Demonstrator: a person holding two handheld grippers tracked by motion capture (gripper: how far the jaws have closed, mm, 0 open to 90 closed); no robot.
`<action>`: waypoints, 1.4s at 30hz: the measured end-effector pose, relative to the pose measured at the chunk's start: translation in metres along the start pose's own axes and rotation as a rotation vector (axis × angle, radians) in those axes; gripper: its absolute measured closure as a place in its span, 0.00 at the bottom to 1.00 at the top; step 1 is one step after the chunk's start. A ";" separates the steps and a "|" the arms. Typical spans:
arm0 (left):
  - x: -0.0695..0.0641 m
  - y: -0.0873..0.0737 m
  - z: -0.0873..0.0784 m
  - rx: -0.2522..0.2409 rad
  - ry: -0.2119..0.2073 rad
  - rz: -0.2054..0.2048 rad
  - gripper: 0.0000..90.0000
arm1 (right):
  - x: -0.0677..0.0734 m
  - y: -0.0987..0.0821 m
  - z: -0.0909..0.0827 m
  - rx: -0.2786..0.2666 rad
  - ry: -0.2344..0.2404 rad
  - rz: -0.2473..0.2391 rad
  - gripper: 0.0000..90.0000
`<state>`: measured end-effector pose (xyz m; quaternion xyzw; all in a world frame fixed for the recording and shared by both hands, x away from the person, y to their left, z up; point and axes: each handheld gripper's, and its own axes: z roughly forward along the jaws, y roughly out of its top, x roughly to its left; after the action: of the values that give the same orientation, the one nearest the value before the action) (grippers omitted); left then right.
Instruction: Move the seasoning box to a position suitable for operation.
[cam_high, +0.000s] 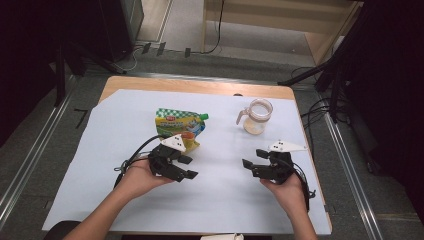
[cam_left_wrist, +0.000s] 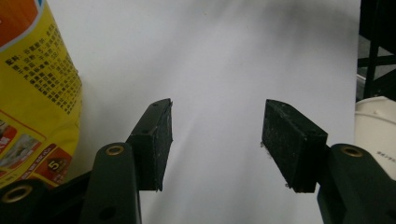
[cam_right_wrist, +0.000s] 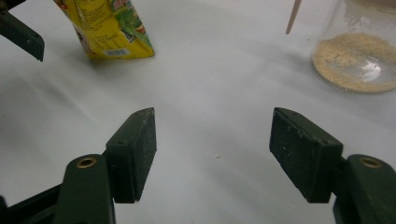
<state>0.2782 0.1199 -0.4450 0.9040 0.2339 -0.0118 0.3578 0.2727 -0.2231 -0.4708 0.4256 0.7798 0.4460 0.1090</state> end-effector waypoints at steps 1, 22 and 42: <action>0.000 0.000 0.000 0.000 0.000 0.000 0.48 | 0.000 0.000 0.000 0.000 0.000 0.000 0.37; 0.009 -0.021 -0.021 -0.016 0.037 0.000 0.44 | -0.004 -0.004 0.000 -0.021 -0.001 -0.047 0.54; 0.008 -0.021 -0.021 -0.018 0.032 0.011 0.44 | -0.009 -0.006 -0.004 -0.025 -0.035 -0.040 0.50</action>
<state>0.2730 0.1504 -0.4440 0.9020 0.2348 0.0066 0.3621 0.2727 -0.2339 -0.4747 0.4162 0.7804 0.4462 0.1367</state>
